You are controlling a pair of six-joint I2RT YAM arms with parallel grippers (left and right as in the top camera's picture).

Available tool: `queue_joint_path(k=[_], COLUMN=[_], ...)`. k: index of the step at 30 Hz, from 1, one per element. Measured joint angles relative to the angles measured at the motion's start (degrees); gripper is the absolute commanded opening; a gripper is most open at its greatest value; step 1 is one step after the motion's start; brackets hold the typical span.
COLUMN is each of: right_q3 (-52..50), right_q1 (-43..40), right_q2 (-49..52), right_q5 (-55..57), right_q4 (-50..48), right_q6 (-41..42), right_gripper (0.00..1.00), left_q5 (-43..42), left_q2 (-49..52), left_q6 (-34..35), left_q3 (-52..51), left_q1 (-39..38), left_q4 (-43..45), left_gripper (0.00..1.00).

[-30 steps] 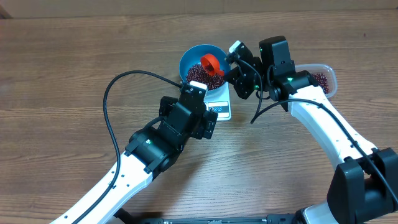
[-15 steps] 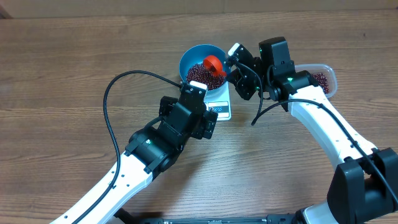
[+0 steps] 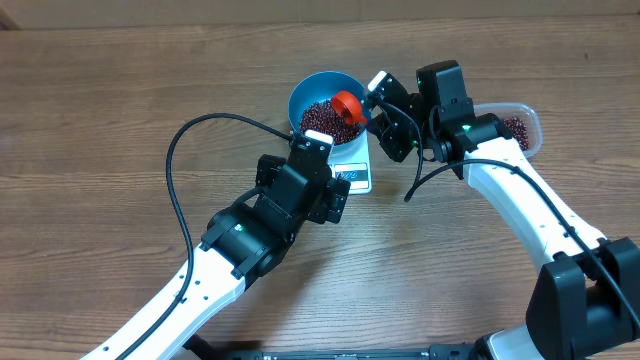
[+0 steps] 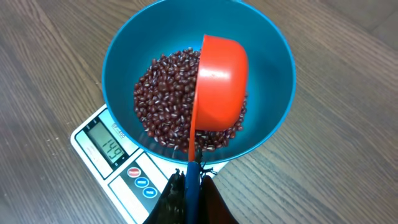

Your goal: Scoop item into bowl and weigh 150g on scale

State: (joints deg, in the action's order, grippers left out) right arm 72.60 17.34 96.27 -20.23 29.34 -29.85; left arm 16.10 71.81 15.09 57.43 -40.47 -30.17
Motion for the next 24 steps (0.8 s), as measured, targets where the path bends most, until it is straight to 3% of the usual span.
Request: queue_joint_path(k=[24], right_q3=[0.0], right_q1=[0.0], right_q2=[0.0], right_q5=[0.8], right_q4=[-0.2], right_q6=[0.0], right_gripper=[0.04], left_q5=[0.0], left_q2=[0.0], left_q6=[0.0], left_q3=[0.0], left_q1=[0.0], left_q4=[0.0], left_gripper=[1.0])
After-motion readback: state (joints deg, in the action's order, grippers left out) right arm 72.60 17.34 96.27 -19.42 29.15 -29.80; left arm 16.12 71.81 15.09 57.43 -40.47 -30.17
